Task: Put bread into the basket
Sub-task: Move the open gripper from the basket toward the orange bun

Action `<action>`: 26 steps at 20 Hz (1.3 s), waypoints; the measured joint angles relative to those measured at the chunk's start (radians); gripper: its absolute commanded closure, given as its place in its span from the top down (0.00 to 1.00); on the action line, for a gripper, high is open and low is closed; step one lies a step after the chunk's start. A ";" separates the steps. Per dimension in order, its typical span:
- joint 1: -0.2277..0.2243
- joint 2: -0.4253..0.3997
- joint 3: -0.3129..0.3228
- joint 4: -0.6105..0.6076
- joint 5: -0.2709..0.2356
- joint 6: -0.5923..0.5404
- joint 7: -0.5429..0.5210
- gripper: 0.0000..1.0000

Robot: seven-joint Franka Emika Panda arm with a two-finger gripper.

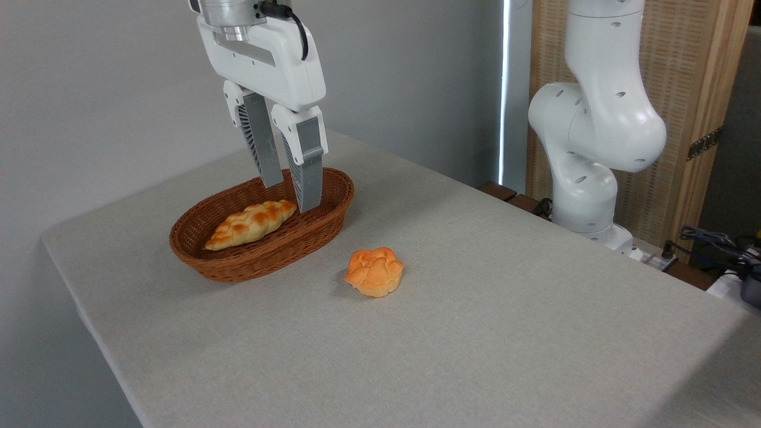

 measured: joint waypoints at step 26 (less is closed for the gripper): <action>0.001 -0.005 -0.007 -0.104 0.000 0.051 0.008 1.00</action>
